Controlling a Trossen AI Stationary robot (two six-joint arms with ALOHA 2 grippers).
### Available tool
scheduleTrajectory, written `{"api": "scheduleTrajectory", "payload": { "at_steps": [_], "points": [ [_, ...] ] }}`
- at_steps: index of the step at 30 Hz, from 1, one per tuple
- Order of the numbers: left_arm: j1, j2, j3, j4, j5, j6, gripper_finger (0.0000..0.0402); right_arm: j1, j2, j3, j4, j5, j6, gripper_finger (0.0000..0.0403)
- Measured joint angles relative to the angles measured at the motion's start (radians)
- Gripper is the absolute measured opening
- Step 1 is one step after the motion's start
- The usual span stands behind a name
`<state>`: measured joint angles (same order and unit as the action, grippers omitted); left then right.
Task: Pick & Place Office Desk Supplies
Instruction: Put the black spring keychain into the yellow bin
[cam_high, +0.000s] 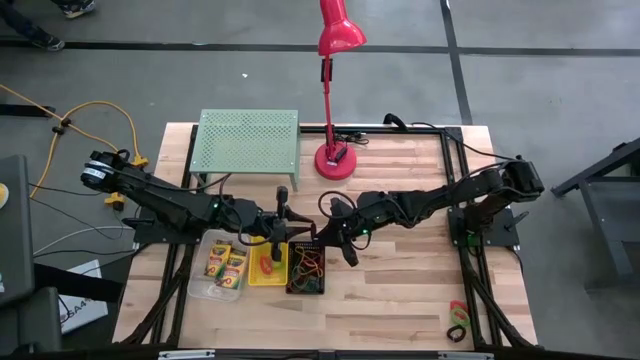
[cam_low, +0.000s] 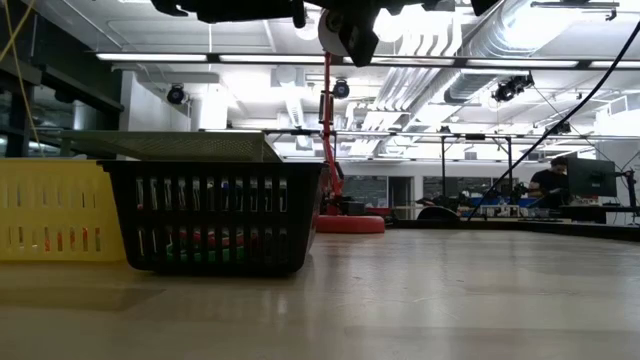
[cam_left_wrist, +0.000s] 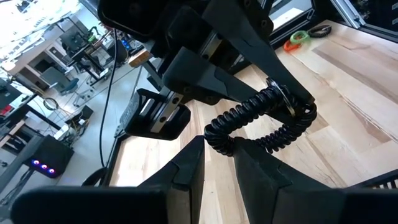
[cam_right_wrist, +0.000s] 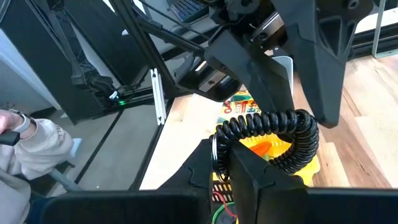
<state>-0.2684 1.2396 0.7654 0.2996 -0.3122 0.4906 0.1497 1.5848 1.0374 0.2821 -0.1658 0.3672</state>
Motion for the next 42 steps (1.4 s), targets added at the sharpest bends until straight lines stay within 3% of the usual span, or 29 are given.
{"api": "scheduleTrajectory", "payload": {
  "at_steps": [6,15,34,42],
  "points": [
    [0.000,0.000,0.000,0.000,0.000,-0.002,0.0084,0.000,0.000,0.000,0.000,0.000,0.002,0.0023],
    [0.000,0.000,0.000,0.000,0.000,-0.009,0.0132,0.001,0.000,0.000,-0.001,-0.001,0.006,0.0023],
    [0.006,0.000,0.000,0.054,0.011,0.010,0.0135,0.001,0.000,0.000,0.012,-0.021,0.004,0.0023],
    [0.006,0.000,0.000,0.054,0.074,0.013,0.0135,0.000,0.000,0.000,0.054,-0.029,-0.005,0.0023]
  ]
}}
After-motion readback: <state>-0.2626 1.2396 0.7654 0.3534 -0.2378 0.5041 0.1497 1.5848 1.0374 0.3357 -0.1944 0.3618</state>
